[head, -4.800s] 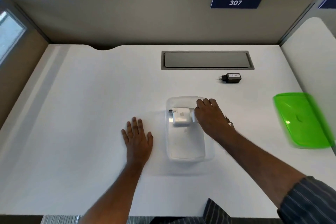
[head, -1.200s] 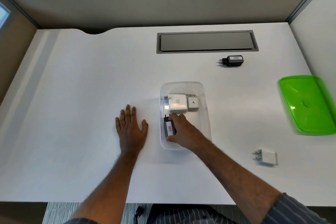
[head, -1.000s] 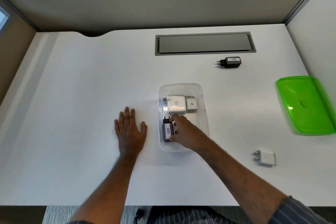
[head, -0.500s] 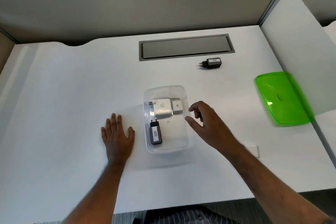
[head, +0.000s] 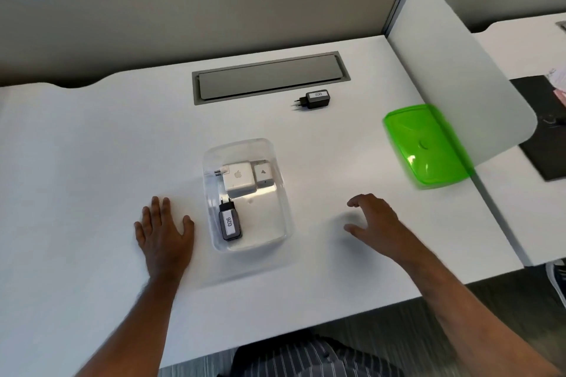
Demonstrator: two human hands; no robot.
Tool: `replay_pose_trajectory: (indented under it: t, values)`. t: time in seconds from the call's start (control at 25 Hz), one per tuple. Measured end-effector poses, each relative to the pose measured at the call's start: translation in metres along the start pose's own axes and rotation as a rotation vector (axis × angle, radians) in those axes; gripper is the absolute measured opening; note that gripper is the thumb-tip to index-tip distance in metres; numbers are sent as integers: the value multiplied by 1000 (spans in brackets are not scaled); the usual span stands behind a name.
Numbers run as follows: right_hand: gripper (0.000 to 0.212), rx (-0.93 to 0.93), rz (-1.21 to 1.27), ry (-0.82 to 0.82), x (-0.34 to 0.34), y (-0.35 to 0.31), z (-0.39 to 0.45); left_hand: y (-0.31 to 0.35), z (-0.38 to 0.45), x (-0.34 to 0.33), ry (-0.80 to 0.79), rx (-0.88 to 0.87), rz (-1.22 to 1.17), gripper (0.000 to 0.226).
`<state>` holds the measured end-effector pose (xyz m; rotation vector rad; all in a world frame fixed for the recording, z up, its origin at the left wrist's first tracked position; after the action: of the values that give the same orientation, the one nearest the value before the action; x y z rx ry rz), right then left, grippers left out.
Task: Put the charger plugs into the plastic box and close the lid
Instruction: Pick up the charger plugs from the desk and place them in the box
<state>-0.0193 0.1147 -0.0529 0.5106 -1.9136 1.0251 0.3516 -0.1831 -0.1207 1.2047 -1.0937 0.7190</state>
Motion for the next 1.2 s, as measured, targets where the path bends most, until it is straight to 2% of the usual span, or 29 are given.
replay_pose_trajectory:
  t: [0.28, 0.4, 0.64, 0.96, 1.2]
  values:
    - [73, -97, -79, -170, 5, 38, -21, 3, -2, 3, 1, -10, -11, 72]
    - [68, -118, -21, -199, 2, 52, -27, 3, -2, 4, -6, -7, -18, 72]
    - [49, -82, -32, -108, 3, 52, -27, 3, -3, 5, -9, -3, -25, 72]
    - [51, 137, 32, 119, 38, -35, -8, 7, -4, 9, 1, -6, -32, 72]
    - [49, 315, 51, 107, 58, -117, 30, 5, -3, 8, 15, -19, -38, 72]
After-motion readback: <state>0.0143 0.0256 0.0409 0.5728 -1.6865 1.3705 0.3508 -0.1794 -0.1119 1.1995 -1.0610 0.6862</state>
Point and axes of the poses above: each hand's wrist, its own z-axis towards the middle knuckle, its own x-axis out of the back of the hand, y = z × x, the point moved 4 cm from there along z, towards the middle knuckle, and after that the axes turned 3 degrees about -z, right-handed, at the moved point
